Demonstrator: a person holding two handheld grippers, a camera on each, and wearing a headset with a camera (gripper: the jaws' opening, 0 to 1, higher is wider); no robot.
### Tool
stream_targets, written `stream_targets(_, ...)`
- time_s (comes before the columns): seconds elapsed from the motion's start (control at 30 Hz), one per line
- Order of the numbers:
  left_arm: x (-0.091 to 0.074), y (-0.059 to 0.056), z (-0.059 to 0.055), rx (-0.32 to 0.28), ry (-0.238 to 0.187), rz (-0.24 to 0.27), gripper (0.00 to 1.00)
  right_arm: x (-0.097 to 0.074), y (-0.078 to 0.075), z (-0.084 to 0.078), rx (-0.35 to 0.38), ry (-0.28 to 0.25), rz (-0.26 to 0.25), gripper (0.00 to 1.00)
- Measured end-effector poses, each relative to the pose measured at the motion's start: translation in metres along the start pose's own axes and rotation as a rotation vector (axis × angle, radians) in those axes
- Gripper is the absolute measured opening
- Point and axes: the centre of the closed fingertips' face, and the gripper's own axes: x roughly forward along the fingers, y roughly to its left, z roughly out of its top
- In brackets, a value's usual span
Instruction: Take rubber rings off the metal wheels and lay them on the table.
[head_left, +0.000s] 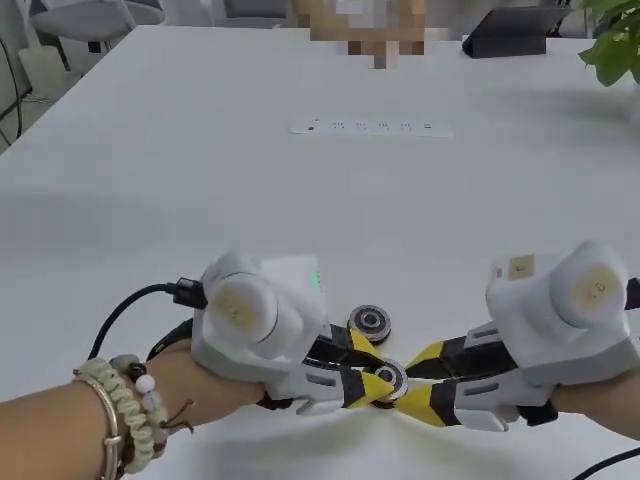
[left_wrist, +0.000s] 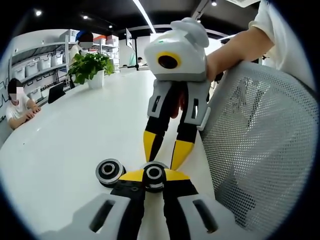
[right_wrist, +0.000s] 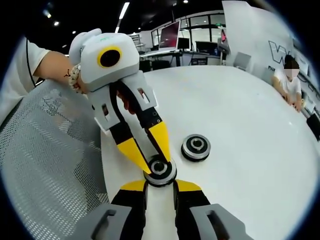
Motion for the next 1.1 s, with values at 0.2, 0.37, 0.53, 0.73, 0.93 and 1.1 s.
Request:
stream_targets(0.2, 0.0006, -0.0001, 0.0007, -0.003, -0.003, 0.001, 0.07, -0.0002, 0.0001, -0.0001, -0.026, 0.004, 0.0, 0.16)
stream_targets(0.37, 0.0007, 0.0, 0.0013, -0.004, -0.004, 0.001, 0.07, -0.0003, 0.0003, -0.0002, -0.043, 0.008, 0.002, 0.16)
stream_targets(0.53, 0.001, 0.0, 0.0018, -0.008, -0.011, 0.001, 0.07, -0.0005, 0.001, 0.0, -0.071, 0.015, 0.0, 0.15)
stream_targets(0.73, 0.001, -0.0002, 0.0023, -0.008, -0.012, -0.001, 0.07, -0.002, -0.0089, -0.005, -0.125, 0.05, -0.051, 0.01)
stream_targets(0.93, 0.0009, -0.0001, 0.0029, -0.008, -0.015, -0.001, 0.07, -0.0016, -0.0061, -0.0044, -0.099, 0.044, -0.035, 0.01)
stream_targets(1.1, 0.0006, 0.0002, 0.0026, -0.008, -0.015, 0.0, 0.07, -0.0012, -0.0075, -0.0046, -0.094, 0.05, -0.043, 0.0)
